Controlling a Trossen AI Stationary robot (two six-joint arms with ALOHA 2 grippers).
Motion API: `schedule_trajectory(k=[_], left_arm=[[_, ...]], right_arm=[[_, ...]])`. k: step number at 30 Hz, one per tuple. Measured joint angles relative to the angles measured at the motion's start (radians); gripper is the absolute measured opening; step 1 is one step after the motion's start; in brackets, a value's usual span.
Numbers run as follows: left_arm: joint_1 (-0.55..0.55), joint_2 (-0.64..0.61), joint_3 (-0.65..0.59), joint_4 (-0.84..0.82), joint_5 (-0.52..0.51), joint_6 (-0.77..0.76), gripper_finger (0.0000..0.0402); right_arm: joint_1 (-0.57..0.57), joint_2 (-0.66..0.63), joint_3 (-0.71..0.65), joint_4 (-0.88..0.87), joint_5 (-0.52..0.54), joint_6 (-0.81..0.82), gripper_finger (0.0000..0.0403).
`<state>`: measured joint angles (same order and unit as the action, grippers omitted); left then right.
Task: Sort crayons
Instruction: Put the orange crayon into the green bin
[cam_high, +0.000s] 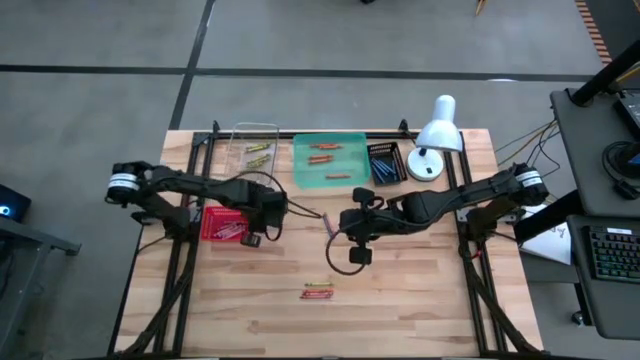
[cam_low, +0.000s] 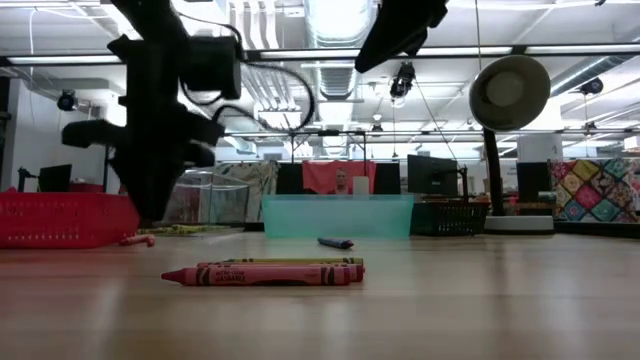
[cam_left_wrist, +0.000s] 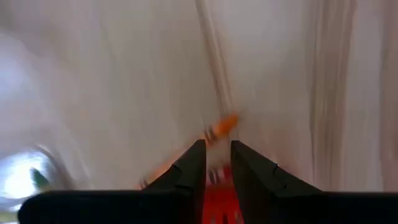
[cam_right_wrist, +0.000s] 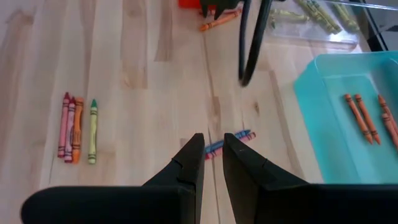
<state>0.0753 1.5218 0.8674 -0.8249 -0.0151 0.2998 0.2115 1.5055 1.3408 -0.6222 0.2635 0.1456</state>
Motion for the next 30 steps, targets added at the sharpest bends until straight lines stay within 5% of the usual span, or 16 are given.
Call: schedule_trajectory(k=[17, 30], left_arm=[[0.000, 0.087, 0.002, -0.006, -0.052, 0.016, 0.0118], [0.000, 0.108, -0.008, 0.049, -0.071, 0.075, 0.0121]], right_arm=[[0.000, 0.000, -0.019, 0.030, 0.000, 0.019, 0.0048], [0.000, 0.001, -0.019, 0.040, 0.000, 0.019, 0.0048]])
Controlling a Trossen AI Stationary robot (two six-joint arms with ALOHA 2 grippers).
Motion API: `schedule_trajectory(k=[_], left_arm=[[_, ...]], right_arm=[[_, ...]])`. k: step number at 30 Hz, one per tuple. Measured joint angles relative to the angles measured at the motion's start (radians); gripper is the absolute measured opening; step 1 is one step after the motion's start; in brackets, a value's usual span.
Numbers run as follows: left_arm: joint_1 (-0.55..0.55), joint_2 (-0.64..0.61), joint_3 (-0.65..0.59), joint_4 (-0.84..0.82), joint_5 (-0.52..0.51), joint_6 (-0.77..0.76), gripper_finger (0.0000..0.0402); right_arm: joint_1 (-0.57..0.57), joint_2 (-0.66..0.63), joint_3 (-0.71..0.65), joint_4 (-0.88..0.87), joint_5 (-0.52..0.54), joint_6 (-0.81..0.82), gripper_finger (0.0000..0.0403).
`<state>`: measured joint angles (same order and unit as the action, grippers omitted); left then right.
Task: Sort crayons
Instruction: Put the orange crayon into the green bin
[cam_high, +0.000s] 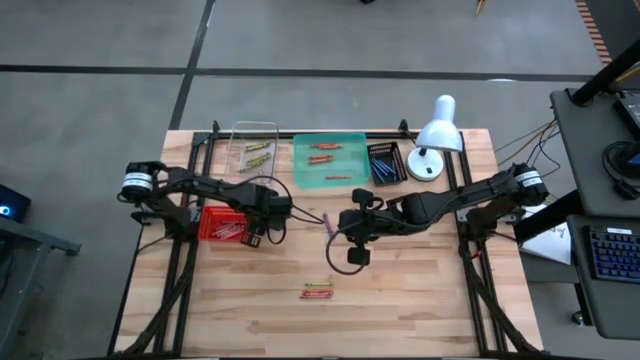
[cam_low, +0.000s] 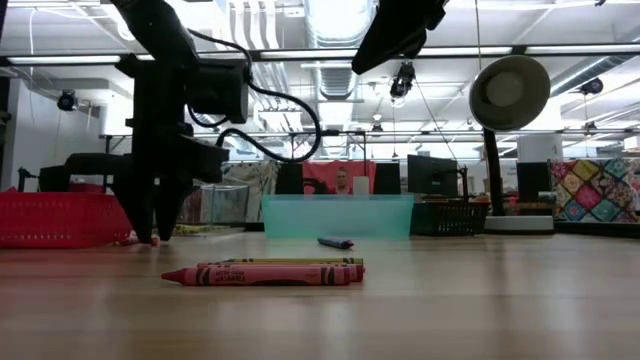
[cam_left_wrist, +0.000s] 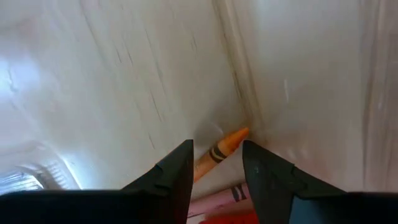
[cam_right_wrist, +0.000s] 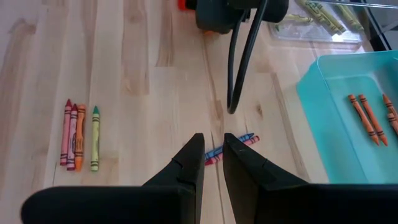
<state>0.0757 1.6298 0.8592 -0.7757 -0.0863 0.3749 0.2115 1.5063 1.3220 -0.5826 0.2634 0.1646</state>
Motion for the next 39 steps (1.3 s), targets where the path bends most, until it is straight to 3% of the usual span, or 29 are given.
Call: schedule_trajectory(k=[10, 26, 39], left_arm=[[0.000, 0.028, 0.000, 0.009, -0.006, 0.002, 0.0115], [0.000, 0.027, 0.005, 0.010, -0.012, 0.006, 0.0007], [-0.001, 0.019, 0.107, 0.000, -0.011, 0.036, 0.0001]], right_arm=[[0.000, 0.000, 0.000, 0.007, 0.000, 0.000, 0.0048], [0.000, 0.000, 0.000, 0.012, 0.000, 0.000, 0.0048], [0.000, 0.001, 0.000, 0.012, 0.000, -0.002, 0.0048]])
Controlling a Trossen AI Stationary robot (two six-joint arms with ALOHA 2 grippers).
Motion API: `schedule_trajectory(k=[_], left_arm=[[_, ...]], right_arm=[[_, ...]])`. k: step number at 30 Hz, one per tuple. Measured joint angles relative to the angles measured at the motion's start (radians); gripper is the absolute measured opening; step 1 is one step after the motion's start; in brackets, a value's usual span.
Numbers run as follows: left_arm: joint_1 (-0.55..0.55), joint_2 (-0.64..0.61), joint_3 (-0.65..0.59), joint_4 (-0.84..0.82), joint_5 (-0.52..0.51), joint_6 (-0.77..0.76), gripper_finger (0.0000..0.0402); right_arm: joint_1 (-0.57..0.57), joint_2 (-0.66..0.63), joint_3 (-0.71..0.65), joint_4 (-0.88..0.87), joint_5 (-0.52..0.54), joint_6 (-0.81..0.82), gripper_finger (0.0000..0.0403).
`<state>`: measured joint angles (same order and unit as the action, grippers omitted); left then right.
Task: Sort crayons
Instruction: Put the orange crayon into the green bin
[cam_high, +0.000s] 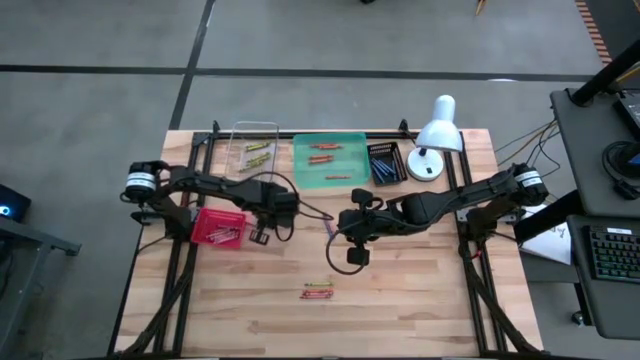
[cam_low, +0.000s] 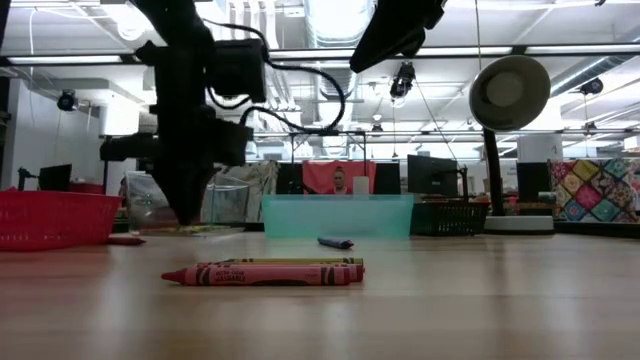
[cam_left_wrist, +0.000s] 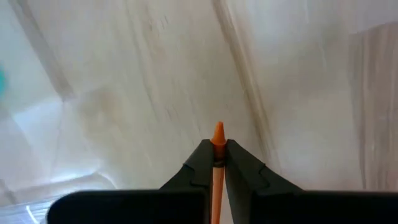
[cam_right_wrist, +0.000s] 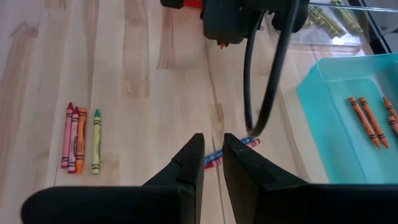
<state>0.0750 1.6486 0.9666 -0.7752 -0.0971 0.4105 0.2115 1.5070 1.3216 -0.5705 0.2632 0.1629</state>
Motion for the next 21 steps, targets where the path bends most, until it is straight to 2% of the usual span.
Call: schedule_trajectory(k=[4, 9, 16, 21], left_arm=[[0.000, -0.058, 0.006, 0.028, 0.001, 0.022, 0.0001], [0.000, -0.195, 0.004, 0.146, 0.047, -0.001, 0.0000], [0.000, -0.414, -0.056, 0.446, 0.188, -0.056, 0.0000], [-0.004, -0.530, -0.137, 0.665, 0.215, -0.118, 0.0000]], right_arm=[[0.000, 0.000, -0.002, 0.024, 0.000, -0.051, 0.0048], [0.000, 0.000, -0.037, 0.131, 0.000, -0.123, 0.0048], [-0.025, 0.000, -0.159, 0.457, 0.000, -0.268, 0.0048], [-0.068, 0.000, -0.237, 0.659, 0.003, -0.307, 0.0048]])
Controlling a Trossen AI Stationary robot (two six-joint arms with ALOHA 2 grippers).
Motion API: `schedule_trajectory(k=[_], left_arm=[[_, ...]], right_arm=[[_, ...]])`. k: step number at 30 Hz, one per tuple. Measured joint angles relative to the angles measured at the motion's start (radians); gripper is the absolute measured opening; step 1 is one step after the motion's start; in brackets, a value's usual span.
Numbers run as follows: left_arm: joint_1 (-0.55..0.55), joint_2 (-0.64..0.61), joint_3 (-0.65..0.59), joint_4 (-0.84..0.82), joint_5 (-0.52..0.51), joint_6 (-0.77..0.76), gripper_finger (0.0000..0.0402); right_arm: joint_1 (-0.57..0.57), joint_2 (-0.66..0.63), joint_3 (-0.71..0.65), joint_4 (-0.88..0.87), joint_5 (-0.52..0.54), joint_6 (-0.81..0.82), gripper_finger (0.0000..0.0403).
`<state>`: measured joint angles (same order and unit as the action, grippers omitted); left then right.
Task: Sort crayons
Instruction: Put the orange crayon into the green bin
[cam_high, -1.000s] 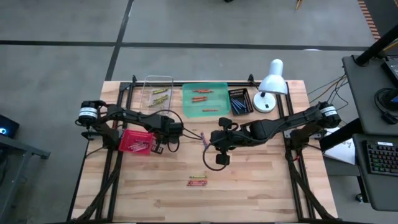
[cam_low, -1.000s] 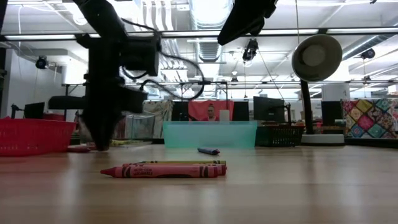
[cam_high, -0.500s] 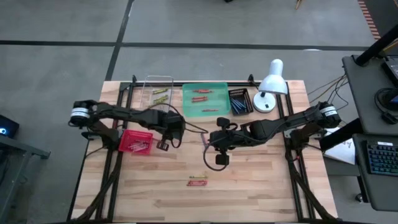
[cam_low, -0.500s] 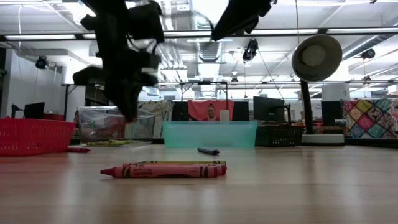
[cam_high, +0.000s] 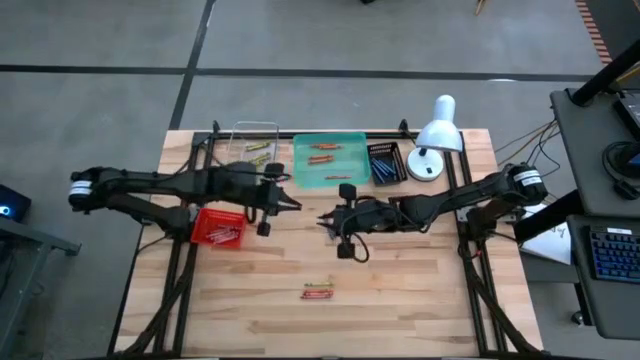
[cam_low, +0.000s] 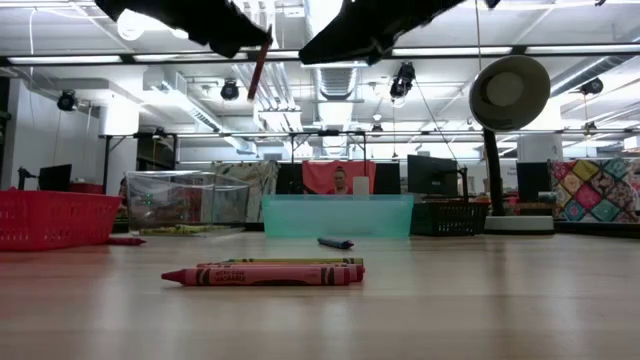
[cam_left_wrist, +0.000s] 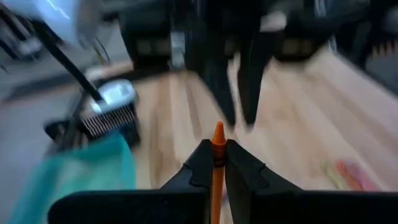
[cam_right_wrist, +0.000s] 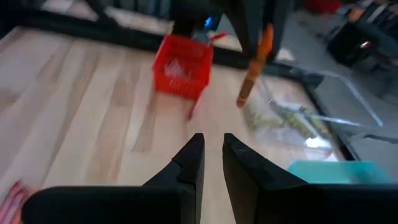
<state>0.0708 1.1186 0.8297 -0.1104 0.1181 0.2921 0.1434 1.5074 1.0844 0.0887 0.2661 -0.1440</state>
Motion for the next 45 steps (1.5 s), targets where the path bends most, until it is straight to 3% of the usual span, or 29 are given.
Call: schedule_trajectory(k=[8, 12, 17, 30, 37, 45], left_arm=[[-0.009, -0.044, -0.177, 0.409, 0.000, -0.094, 0.0000], [-0.011, -0.036, -0.232, 0.536, 0.000, -0.107, 0.0000], [-0.011, -0.025, -0.240, 0.600, 0.000, -0.113, 0.0000], [-0.011, 0.103, -0.234, 0.801, -0.002, -0.145, 0.0000], [-0.011, 0.122, -0.234, 0.833, 0.001, -0.147, 0.0000], [-0.013, 0.132, -0.225, 0.830, 0.006, -0.149, 0.0000]], right_arm=[[-0.063, 0.000, -0.081, 0.249, -0.033, -0.006, 0.0048], [-0.078, 0.000, -0.085, 0.267, -0.067, 0.002, 0.0052], [-0.086, 0.000, -0.072, 0.270, -0.122, 0.002, 0.0054], [-0.092, 0.000, -0.053, 0.268, -0.125, -0.015, 0.0054], [-0.094, 0.000, -0.051, 0.266, -0.032, -0.034, 0.0054], [-0.099, 0.000, -0.040, 0.278, -0.128, -0.050, 0.0054]])
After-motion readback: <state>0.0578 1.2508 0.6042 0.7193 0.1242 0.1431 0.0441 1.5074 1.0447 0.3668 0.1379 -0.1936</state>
